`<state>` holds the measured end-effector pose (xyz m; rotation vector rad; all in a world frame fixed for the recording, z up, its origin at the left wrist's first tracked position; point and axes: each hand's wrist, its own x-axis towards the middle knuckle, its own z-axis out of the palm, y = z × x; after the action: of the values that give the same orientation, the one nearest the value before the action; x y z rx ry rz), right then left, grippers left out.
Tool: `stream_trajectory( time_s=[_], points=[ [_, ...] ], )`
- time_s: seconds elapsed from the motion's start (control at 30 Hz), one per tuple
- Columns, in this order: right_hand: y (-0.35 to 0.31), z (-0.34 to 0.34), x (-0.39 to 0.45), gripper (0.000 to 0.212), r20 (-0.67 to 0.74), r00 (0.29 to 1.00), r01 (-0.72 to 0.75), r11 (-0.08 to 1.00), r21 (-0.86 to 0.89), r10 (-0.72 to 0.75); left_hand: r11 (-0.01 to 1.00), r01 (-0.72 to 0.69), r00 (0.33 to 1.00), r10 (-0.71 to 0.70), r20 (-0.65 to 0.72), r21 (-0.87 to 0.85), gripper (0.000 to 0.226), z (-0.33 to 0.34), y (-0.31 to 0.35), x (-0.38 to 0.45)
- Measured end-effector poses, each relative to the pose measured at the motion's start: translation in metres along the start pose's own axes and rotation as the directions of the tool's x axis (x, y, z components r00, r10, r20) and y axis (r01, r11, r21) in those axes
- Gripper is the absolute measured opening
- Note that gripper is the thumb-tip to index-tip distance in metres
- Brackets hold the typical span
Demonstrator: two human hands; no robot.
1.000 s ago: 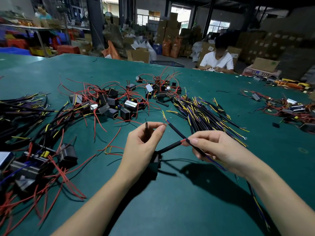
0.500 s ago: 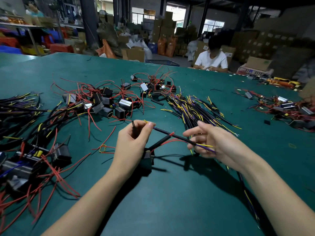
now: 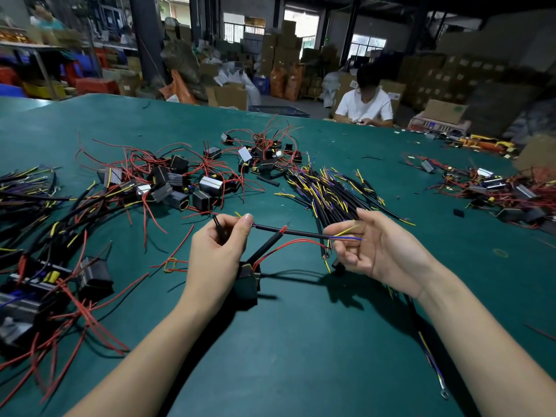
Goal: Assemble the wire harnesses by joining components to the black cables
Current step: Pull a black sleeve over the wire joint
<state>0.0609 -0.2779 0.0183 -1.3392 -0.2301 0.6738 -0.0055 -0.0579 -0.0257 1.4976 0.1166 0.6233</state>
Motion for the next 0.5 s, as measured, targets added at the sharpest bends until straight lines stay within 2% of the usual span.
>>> stream_trajectory(
  time_s=[0.2, 0.33, 0.4, 0.43, 0.5],
  points=[
    [0.003, -0.002, -0.001, 0.037, 0.012, 0.999, 0.040, 0.999, 0.031, -0.040, 1.000, 0.017, 1.000, -0.017, -0.007, 0.015, 0.030, -0.001, -0.001, 0.000],
    [0.003, 0.000, -0.001, 0.019, -0.098, 0.970, 0.214, 0.973, -0.085, -0.221, 1.000, 0.017, 1.000, -0.017, 0.008, 0.020, 0.027, -0.001, -0.002, 0.000],
    [-0.002, 0.000, 0.001, 0.018, -0.241, 0.922, 0.301, 0.952, -0.047, -0.303, 1.000, 0.012, 1.000, -0.013, 0.021, 0.025, 0.023, -0.001, -0.002, 0.000],
    [-0.005, -0.003, 0.003, 0.018, -0.340, 0.876, 0.355, 0.934, -0.026, -0.343, 1.000, 0.008, 1.000, -0.009, 0.023, 0.026, 0.022, -0.001, -0.002, 0.000],
    [-0.014, -0.016, 0.008, 0.018, -0.551, 0.735, 0.461, 0.887, -0.021, -0.395, 1.000, -0.007, 1.000, 0.006, 0.026, 0.022, 0.021, 0.000, -0.002, 0.000]
  ],
)
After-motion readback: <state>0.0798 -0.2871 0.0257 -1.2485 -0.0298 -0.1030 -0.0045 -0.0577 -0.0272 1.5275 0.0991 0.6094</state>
